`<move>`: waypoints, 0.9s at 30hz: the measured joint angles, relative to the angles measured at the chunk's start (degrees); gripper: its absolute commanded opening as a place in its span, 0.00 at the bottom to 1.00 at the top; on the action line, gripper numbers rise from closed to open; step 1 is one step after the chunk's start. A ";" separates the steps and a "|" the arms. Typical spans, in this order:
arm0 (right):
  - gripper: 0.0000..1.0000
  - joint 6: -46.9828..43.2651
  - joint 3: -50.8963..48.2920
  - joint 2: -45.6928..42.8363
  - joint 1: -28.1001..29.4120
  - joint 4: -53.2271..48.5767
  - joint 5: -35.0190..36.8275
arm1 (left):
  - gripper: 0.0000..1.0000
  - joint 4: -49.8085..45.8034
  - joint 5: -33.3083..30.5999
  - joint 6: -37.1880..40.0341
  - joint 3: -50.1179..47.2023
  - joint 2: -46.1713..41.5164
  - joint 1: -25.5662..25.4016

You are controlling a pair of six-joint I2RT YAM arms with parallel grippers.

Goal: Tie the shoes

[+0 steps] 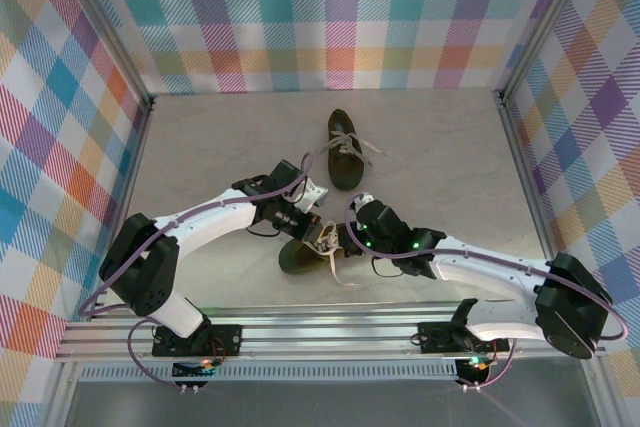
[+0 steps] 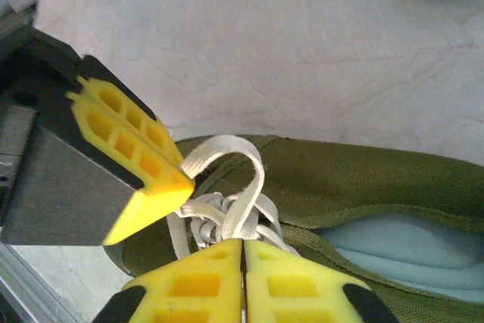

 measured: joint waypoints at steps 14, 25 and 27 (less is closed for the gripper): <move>0.05 3.41 0.20 6.54 0.00 0.70 -0.94 | 0.00 -0.02 -0.04 0.00 -0.17 0.00 0.00; 0.20 4.37 2.25 10.69 -0.11 0.98 -1.09 | 0.00 0.00 -0.68 0.00 -0.17 0.00 0.00; 0.23 4.63 2.56 11.41 -0.11 1.11 -1.16 | 0.00 0.02 -0.96 -0.02 -0.22 0.00 0.00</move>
